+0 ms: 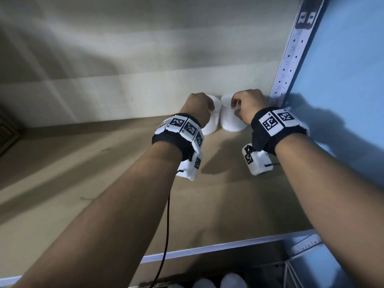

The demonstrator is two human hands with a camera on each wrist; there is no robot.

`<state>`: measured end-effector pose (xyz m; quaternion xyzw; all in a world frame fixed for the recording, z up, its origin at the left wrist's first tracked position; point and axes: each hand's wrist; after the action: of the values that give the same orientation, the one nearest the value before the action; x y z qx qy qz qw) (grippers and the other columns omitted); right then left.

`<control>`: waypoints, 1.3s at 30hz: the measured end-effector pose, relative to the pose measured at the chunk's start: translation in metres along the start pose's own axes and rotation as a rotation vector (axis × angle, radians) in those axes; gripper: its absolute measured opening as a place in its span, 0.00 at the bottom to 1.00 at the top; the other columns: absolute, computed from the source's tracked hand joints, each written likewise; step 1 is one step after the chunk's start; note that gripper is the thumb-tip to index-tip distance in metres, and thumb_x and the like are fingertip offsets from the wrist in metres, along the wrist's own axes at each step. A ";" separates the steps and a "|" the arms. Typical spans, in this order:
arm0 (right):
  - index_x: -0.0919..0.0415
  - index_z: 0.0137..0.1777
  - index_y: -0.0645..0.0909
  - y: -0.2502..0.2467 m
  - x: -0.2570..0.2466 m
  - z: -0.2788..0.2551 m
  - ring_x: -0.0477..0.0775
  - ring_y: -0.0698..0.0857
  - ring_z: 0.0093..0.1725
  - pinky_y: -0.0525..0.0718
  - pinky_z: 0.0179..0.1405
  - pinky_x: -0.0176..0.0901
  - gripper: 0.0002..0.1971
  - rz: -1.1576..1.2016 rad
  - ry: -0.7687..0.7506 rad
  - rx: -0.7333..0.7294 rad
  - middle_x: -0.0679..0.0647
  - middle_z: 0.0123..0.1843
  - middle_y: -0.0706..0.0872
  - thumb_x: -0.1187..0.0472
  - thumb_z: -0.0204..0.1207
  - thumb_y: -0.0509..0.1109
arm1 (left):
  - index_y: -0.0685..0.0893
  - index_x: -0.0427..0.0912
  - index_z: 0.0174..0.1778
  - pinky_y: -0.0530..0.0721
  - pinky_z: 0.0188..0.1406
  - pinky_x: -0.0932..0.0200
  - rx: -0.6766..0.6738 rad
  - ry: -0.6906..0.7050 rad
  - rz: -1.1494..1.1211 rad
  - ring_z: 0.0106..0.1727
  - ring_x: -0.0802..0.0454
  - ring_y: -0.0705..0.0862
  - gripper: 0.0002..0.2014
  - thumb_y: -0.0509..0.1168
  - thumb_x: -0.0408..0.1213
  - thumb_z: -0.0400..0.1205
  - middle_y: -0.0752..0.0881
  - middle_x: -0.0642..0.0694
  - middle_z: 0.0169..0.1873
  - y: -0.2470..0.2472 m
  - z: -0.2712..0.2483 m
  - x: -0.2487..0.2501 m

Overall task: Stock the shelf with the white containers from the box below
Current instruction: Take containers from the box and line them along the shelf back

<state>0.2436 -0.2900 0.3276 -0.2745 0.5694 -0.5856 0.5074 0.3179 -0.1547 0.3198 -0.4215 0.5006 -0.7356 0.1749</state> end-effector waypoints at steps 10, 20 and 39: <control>0.55 0.74 0.73 -0.021 -0.002 -0.026 0.62 0.74 0.72 0.72 0.70 0.47 0.26 0.002 0.032 -0.110 0.59 0.74 0.75 0.60 0.75 0.71 | 0.74 0.47 0.74 0.72 0.69 0.58 -0.124 0.036 0.048 0.76 0.48 0.71 0.25 0.66 0.36 0.79 0.71 0.46 0.76 -0.035 -0.033 -0.011; 0.54 0.68 0.78 -0.044 -0.046 -0.138 0.58 0.78 0.68 0.70 0.57 0.37 0.22 0.076 -0.013 -0.124 0.52 0.68 0.79 0.55 0.75 0.72 | 0.70 0.50 0.76 0.75 0.62 0.55 -0.155 -0.037 0.156 0.71 0.45 0.76 0.26 0.64 0.43 0.80 0.71 0.48 0.75 -0.071 -0.144 -0.009; 0.50 0.69 0.76 -0.024 -0.121 -0.301 0.59 0.69 0.77 0.72 0.75 0.53 0.22 0.011 -0.193 -0.280 0.56 0.77 0.72 0.51 0.75 0.70 | 0.73 0.48 0.72 0.77 0.69 0.52 -0.231 -0.143 0.109 0.69 0.45 0.78 0.27 0.71 0.44 0.76 0.73 0.46 0.72 -0.075 -0.349 -0.051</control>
<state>0.0071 -0.0673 0.3210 -0.3943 0.5957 -0.4685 0.5198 0.0822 0.1185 0.3135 -0.4625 0.5904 -0.6304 0.2003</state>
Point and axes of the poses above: each hand's wrist, its own z-axis towards the middle knuckle, its own y-axis out of the palm, x = y × z
